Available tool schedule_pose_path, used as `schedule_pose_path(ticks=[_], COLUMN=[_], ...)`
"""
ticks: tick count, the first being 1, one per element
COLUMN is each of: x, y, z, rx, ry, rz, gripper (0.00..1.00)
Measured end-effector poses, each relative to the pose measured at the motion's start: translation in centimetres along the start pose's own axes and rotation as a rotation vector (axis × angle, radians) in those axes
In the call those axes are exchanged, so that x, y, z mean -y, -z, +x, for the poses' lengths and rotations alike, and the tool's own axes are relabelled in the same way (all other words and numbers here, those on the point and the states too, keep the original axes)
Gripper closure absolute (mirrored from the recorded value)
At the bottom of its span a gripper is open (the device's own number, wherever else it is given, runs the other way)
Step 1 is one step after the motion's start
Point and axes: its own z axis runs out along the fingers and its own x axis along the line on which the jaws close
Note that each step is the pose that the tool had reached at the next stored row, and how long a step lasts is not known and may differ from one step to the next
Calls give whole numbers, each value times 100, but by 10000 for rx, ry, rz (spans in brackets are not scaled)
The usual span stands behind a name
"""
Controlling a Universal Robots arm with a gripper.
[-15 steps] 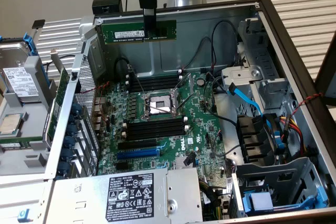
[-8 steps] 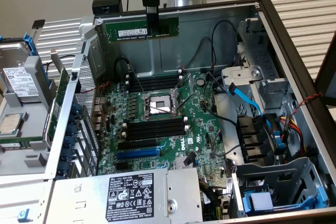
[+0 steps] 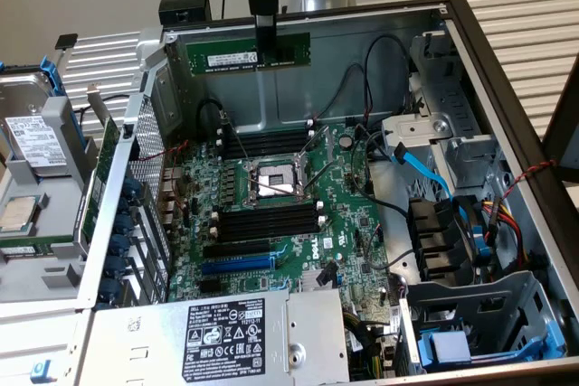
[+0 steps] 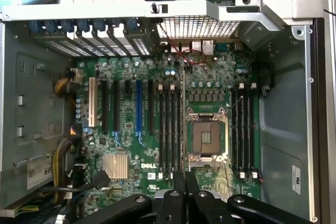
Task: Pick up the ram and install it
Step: 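Insert the ram into the slot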
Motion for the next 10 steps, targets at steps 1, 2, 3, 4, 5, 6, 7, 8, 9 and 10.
schedule_pose_path(ticks=[1,2,3,4,5,6,7,8,9,10], x=[3,8,11,11,12,13,14,15,16,16], y=[-13,-27,-43,-63,-79,-97,-115,-133,-149,-166], z=[-1,-2,-2,-3,-4,-4,-5,-4,-2,2], rx=[0,0,0,4,10,22,40,62,88,124], ry=[0,0,0,0,-1,0,2,3,5,4], rz=[0,0,-1,-1,-1,-1,-2,-3,-5,-6], gripper=[88,88,88,88,88,88,88,88,88,88])
